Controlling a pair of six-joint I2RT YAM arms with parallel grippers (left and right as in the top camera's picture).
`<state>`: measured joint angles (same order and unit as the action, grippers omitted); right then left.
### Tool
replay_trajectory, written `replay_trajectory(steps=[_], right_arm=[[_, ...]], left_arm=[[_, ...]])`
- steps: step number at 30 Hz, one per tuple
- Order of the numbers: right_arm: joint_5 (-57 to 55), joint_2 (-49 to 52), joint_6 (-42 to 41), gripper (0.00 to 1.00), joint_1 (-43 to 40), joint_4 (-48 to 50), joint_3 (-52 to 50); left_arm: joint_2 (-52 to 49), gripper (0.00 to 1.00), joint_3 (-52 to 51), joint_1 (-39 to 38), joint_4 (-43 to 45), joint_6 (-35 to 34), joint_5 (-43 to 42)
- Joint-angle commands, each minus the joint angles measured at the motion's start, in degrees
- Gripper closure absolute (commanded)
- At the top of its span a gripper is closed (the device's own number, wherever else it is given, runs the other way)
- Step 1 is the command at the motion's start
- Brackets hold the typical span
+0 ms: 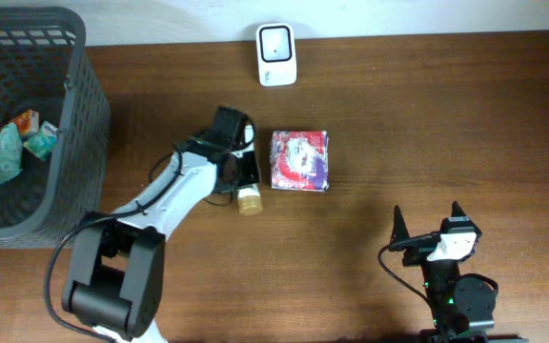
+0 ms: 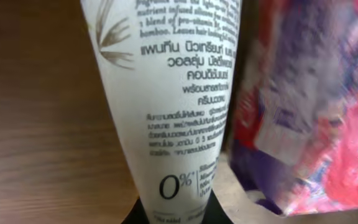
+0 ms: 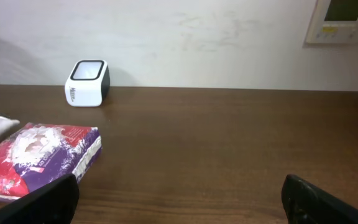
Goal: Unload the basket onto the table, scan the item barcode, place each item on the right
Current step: 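Pick the white Pantene tube with the left gripper, place it beside the pack, then pick the Kleenex tissue pack from the basket with the left gripper, place it on table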
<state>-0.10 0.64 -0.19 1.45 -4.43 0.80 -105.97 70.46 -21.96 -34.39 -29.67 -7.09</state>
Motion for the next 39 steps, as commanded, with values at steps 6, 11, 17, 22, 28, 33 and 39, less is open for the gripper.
replay_trajectory(steps=[6,11,17,22,28,33,39], right_arm=[[-0.4,-0.3,0.0,0.01,-0.4,-0.1,-0.5],[-0.4,-0.3,0.0,0.01,-0.4,-0.1,-0.5],[-0.4,-0.3,0.0,0.01,-0.4,-0.1,-0.5],[-0.4,-0.3,0.0,0.01,-0.4,-0.1,-0.5],[-0.3,-0.3,0.0,0.01,-0.4,-0.1,-0.5],[-0.4,-0.3,0.0,0.01,-0.4,-0.1,-0.5],[-0.4,-0.3,0.0,0.01,-0.4,-0.1,-0.5]], left_arm=[[2.0,0.28,1.2,-7.7,6.7,1.9,-4.6],[13.9,0.18,14.4,-0.9,-5.0,9.1,-0.3],[32.1,0.18,23.9,31.5,-4.8,17.3,-0.4],[25.1,0.12,23.9,47.7,1.3,29.8,15.0],[4.1,0.08,23.9,51.3,-7.9,39.7,12.1],[-2.8,0.13,23.8,51.5,-7.3,45.5,12.4],[-11.9,0.09,23.3,49.5,-5.2,67.2,8.0]])
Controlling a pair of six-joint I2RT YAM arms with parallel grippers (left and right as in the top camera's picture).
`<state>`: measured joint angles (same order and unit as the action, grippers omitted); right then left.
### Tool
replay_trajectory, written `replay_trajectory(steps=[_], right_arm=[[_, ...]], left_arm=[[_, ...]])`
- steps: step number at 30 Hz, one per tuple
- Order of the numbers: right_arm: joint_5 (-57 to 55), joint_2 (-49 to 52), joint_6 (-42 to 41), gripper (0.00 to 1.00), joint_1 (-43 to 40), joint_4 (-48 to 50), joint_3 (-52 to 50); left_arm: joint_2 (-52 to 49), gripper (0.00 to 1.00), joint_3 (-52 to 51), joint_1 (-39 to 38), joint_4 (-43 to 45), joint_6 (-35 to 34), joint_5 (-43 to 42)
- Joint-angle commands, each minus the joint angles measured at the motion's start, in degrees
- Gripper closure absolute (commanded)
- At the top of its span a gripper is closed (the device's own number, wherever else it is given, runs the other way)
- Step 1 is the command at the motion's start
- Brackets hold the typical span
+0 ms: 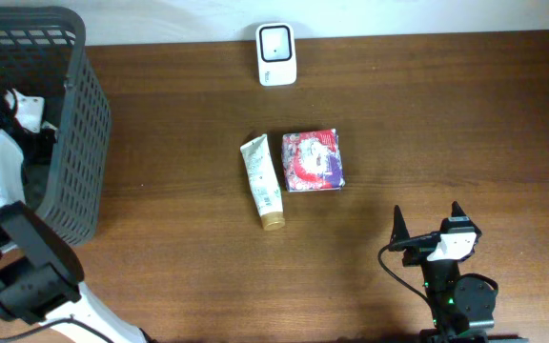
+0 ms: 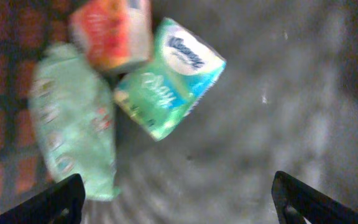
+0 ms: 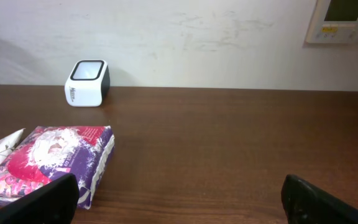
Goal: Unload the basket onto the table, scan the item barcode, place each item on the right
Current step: 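Pick the Kleenex tissue pack from the basket with the left gripper, place it on table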
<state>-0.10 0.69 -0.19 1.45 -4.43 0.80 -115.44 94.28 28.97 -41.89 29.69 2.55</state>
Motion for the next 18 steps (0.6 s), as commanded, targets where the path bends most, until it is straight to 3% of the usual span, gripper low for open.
replay_trajectory(steps=[1,3,7,11,12,14,17,18], right_arm=[[-0.4,-0.3,0.0,0.01,-0.4,-0.1,-0.5],[-0.3,-0.3,0.0,0.01,-0.4,-0.1,-0.5],[-0.3,-0.3,0.0,0.01,-0.4,-0.1,-0.5],[-0.4,-0.3,0.0,0.01,-0.4,-0.1,-0.5],[-0.4,-0.3,0.0,0.01,-0.4,-0.1,-0.5],[-0.4,-0.3,0.0,0.01,-0.4,-0.1,-0.5],[-0.4,-0.3,0.0,0.01,-0.4,-0.1,-0.5],[-0.4,-0.3,0.0,0.01,-0.4,-0.1,-0.5]], left_arm=[[-3.2,0.11,-0.5,-2.1,4.1,11.0,-0.8],[-4.6,0.16,-0.5,-2.7,6.6,15.7,2.5],[-9.9,0.23,-0.5,-2.7,8.7,17.2,5.6],[-11.9,0.61,-0.5,-1.8,9.3,17.1,8.1],[-11.9,0.78,-0.5,-1.7,9.3,17.1,9.6],[-11.8,0.99,-0.5,-1.7,9.4,17.1,10.9],[-10.0,1.00,0.8,-1.8,9.3,4.8,10.8],[-7.3,1.00,2.0,-1.8,9.2,-3.5,10.8]])
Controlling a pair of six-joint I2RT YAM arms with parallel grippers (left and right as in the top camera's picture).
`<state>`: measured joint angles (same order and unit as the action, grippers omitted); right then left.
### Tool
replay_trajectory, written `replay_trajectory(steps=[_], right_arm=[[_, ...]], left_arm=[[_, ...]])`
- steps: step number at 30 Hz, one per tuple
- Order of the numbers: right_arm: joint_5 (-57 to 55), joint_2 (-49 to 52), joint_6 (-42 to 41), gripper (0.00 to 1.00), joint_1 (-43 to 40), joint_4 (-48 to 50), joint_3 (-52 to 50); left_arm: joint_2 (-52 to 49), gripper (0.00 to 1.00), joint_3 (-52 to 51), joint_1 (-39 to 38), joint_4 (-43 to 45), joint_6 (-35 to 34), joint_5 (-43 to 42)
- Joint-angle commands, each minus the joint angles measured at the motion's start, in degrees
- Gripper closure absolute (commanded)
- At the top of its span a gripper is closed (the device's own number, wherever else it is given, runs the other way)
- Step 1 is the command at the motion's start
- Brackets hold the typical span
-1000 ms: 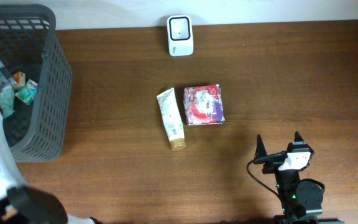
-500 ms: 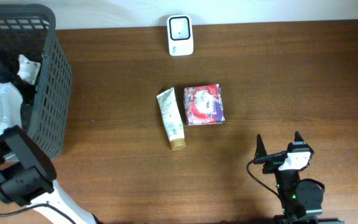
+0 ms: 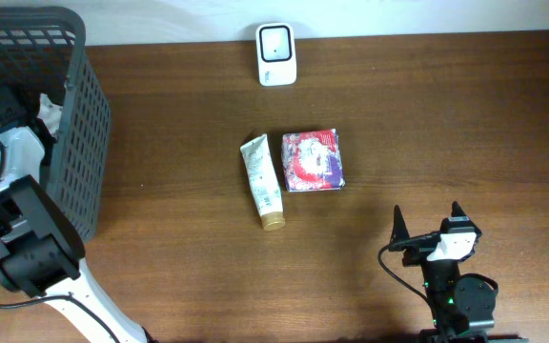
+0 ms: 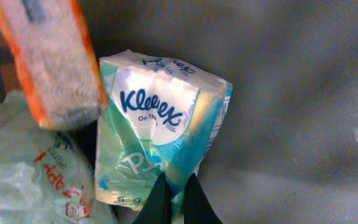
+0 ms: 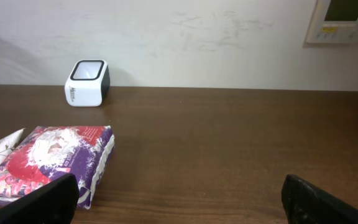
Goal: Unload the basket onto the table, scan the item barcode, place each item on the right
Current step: 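Pick the Kleenex tissue pack from the basket with the left gripper, place it on table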
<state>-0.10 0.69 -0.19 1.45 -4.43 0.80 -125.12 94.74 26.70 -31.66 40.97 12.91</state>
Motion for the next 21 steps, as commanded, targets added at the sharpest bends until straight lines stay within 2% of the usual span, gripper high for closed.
replay_trajectory(steps=[1,3,4,6,8,9,11,12,13,15,19,20,21], right_arm=[[-0.4,-0.3,0.0,0.01,-0.4,-0.1,-0.5],[-0.3,-0.3,0.0,0.01,-0.4,-0.1,-0.5],[-0.4,-0.3,0.0,0.01,-0.4,-0.1,-0.5],[-0.4,-0.3,0.0,0.01,-0.4,-0.1,-0.5],[-0.4,-0.3,0.0,0.01,-0.4,-0.1,-0.5],[-0.4,-0.3,0.0,0.01,-0.4,-0.1,-0.5],[-0.4,-0.3,0.0,0.01,-0.4,-0.1,-0.5],[-0.4,-0.3,0.0,0.01,-0.4,-0.1,-0.5],[-0.4,-0.3,0.0,0.01,-0.4,-0.1,-0.5],[-0.4,-0.3,0.0,0.01,-0.4,-0.1,-0.5],[-0.4,-0.3,0.0,0.01,-0.4,-0.1,-0.5],[-0.4,-0.3,0.0,0.01,-0.4,-0.1,-0.5],[-0.4,-0.3,0.0,0.01,-0.4,-0.1,-0.5]], left_arm=[[6.0,1.00,2.6,0.5,-1.9,-22.4,0.4],[17.6,1.00,4.5,0.5,-2.1,-33.2,-3.5],[22.0,1.00,4.6,0.5,-1.5,-35.3,-8.3],[32.9,1.00,4.6,0.5,1.2,-41.2,-26.2],[41.6,1.00,4.6,0.5,2.7,-55.4,-38.7],[44.3,1.00,4.6,0.4,0.3,-61.1,-42.9],[46.6,1.00,4.6,-2.1,-8.2,-65.4,-45.7],[46.3,1.00,4.4,-7.1,-15.7,-65.3,-45.5],[45.2,1.00,3.4,-13.0,-17.9,-65.2,-45.5],[42.9,1.00,1.8,-22.6,-18.4,-60.7,-43.6],[35.3,1.00,1.8,-38.3,-25.7,-60.3,-20.8],[31.3,1.00,1.8,-42.8,-28.3,-63.5,-11.5],[29.3,1.00,1.8,-44.2,-29.3,-64.6,-9.1]])
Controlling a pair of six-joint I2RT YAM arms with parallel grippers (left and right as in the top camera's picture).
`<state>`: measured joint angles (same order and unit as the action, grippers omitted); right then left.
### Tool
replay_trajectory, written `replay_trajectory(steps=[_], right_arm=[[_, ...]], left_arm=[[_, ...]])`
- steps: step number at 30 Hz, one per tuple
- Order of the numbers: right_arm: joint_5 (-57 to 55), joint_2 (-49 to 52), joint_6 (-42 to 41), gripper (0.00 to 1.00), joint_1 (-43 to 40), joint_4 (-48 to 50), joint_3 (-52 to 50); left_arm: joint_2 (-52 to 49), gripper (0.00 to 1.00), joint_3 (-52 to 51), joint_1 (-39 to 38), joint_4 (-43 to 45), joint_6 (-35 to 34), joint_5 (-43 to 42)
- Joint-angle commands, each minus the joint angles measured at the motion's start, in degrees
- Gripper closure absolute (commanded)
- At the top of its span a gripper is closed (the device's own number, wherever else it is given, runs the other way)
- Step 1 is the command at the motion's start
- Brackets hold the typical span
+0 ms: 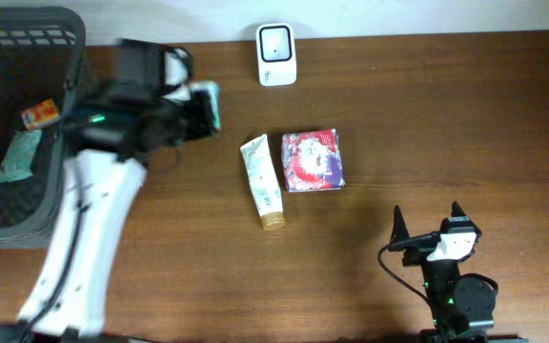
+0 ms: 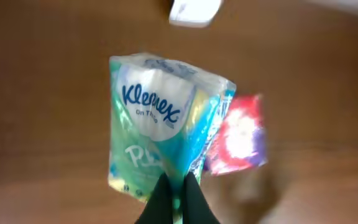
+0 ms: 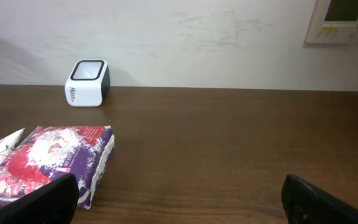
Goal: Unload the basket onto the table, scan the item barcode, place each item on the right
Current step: 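Pick the Kleenex tissue pack from the basket with the left gripper, place it on table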
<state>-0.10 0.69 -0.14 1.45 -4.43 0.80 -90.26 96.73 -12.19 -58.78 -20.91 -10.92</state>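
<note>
A teal Kleenex tissue pack (image 2: 164, 118) hangs above the table with my left gripper (image 2: 178, 198) shut on its lower edge. In the overhead view the tissue pack (image 1: 206, 103) is left of the white barcode scanner (image 1: 276, 41), which stands at the table's far edge. The scanner (image 2: 194, 11) shows blurred at the top of the left wrist view and the scanner (image 3: 87, 76) stands by the wall in the right wrist view. My right gripper (image 1: 430, 229) rests open near the front right, nothing between its fingers (image 3: 42, 200).
A dark mesh basket (image 1: 70, 152) at the left holds an orange pack (image 1: 36, 112) and a pale green bag (image 1: 12, 157). A white tube (image 1: 262, 181) and a red-and-purple packet (image 1: 313, 160) lie mid-table, below the scanner.
My left gripper was inside the basket, shut on the Kleenex pack. Now it holds the pack out over the table, left of the scanner. The right arm has not moved.
My left gripper was at the white tube beside the red packet. Then the tube lay free on the table and the gripper was open over the basket's contents. Then it was shut on the Kleenex pack there, and now the pack is out near the scanner.
</note>
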Motion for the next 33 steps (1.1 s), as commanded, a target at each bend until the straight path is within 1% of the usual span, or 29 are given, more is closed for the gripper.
replay_trajectory(steps=[1,2,4,7,9,13,15,18,19,21,22,23,24,25,26,27,28,29,31,32,33], right_arm=[[-0.4,-0.3,-0.1,0.01,-0.4,-0.1,-0.5],[-0.4,-0.3,-0.1,0.01,-0.4,-0.1,-0.5],[-0.4,-0.3,-0.1,0.01,-0.4,-0.1,-0.5],[-0.4,-0.3,-0.1,0.01,-0.4,-0.1,-0.5],[-0.4,-0.3,-0.1,0.01,-0.4,-0.1,-0.5],[-0.4,-0.3,-0.1,0.01,-0.4,-0.1,-0.5],[-0.4,-0.3,-0.1,0.01,-0.4,-0.1,-0.5],[-0.4,-0.3,-0.1,0.01,-0.4,-0.1,-0.5],[-0.4,-0.3,-0.1,0.01,-0.4,-0.1,-0.5],[-0.4,-0.3,-0.1,0.01,-0.4,-0.1,-0.5],[-0.4,-0.3,-0.1,0.02,-0.4,-0.1,-0.5],[-0.4,-0.3,-0.1,0.01,-0.4,-0.1,-0.5],[-0.4,-0.3,-0.1,0.01,-0.4,-0.1,-0.5],[-0.3,-0.3,-0.1,0.01,-0.4,-0.1,-0.5],[-0.3,-0.3,-0.1,0.01,-0.4,-0.1,-0.5],[-0.3,-0.3,-0.1,0.01,-0.4,-0.1,-0.5],[-0.3,-0.3,-0.1,0.01,-0.4,-0.1,-0.5],[-0.3,-0.3,-0.1,0.01,-0.4,-0.1,-0.5],[-0.4,-0.3,-0.1,0.01,-0.4,-0.1,-0.5],[-0.3,-0.3,-0.1,0.01,-0.4,-0.1,-0.5],[-0.4,-0.3,-0.1,0.01,-0.4,-0.1,-0.5]], left_arm=[[-9.4,1.00,-0.2,-7.1,-4.0,-3.3,15.3],[-12.2,1.00,-0.2,-8.1,-5.2,-3.6,15.3],[-19.2,1.00,-0.2,-9.6,-7.7,-6.7,15.3],[-27.3,1.00,-0.2,-10.1,-8.0,-8.2,17.0],[-31.2,1.00,-0.2,-10.3,-8.1,-8.2,15.2],[-35.3,1.00,-0.2,-12.6,-6.6,-8.2,10.7],[-35.4,0.99,-0.2,-14.0,-3.5,-8.2,5.4],[-35.4,0.99,0.9,-15.4,-1.0,-6.4,4.2],[-35.4,0.96,2.9,-15.4,-1.7,-3.5,4.2],[-35.4,0.71,8.2,-15.4,-5.3,-2.6,4.8],[-35.4,0.53,10.9,-15.4,-7.4,-2.6,6.6],[-35.4,0.01,14.1,-15.4,-9.8,-2.5,9.4],[-35.4,0.01,17.8,-15.4,-12.6,-1.2,12.8],[-35.4,0.01,24.3,-15.0,-17.4,0.2,16.9],[-35.4,0.01,28.6,-14.6,-20.5,0.3,18.4],[-35.4,0.01,36.6,-13.2,-25.4,0.3,20.1],[-35.4,0.01,46.5,-10.9,-29.8,2.0,20.2],[-35.4,0.01,53.6,-8.8,-32.4,2.8,20.2],[-35.3,0.01,69.3,-1.8,-36.7,2.8,20.2],[-35.3,0.01,76.9,3.6,-36.6,2.8,20.4],[-35.3,0.01,80.2,7.1,-35.6,2.8,20.9]])
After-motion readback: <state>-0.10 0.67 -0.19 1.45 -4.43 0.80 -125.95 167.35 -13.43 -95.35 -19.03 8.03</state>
